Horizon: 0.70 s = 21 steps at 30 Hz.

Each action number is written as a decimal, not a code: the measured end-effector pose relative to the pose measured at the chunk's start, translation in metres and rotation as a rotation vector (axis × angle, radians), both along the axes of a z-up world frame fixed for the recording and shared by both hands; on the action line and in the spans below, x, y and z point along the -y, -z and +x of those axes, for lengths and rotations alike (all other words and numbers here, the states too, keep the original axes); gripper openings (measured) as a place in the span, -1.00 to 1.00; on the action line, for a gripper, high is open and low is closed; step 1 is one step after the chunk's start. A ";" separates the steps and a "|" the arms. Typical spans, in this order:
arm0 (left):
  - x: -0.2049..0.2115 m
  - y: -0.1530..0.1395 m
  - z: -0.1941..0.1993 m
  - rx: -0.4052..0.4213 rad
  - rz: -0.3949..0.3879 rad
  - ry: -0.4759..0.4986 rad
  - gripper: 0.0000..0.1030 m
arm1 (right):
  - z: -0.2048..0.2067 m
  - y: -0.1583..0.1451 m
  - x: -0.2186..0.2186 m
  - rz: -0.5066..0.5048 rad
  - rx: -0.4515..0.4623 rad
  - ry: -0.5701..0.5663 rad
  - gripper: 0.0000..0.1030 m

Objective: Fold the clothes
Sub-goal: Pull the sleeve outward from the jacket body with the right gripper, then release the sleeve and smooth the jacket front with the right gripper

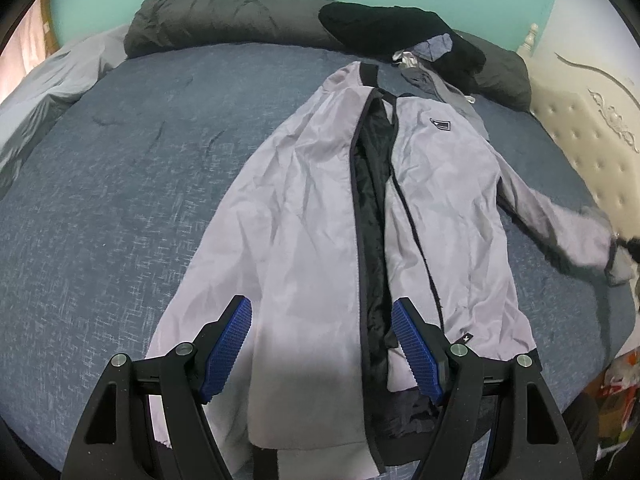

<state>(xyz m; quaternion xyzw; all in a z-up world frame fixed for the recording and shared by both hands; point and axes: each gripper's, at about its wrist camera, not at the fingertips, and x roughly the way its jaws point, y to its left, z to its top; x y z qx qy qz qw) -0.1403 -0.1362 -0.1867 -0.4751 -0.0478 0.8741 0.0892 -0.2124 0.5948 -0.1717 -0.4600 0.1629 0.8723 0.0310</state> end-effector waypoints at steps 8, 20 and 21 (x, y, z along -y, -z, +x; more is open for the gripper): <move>0.020 -0.005 0.008 -0.023 0.024 -0.015 0.48 | 0.025 0.003 0.048 0.093 0.008 -0.040 -0.90; 0.041 -0.003 0.022 -0.022 0.071 -0.022 0.51 | 0.069 0.059 0.290 -0.118 0.227 -0.603 -0.50; 0.044 -0.003 0.024 -0.024 0.076 -0.025 0.51 | 0.073 0.066 0.308 -0.139 0.245 -0.629 -0.50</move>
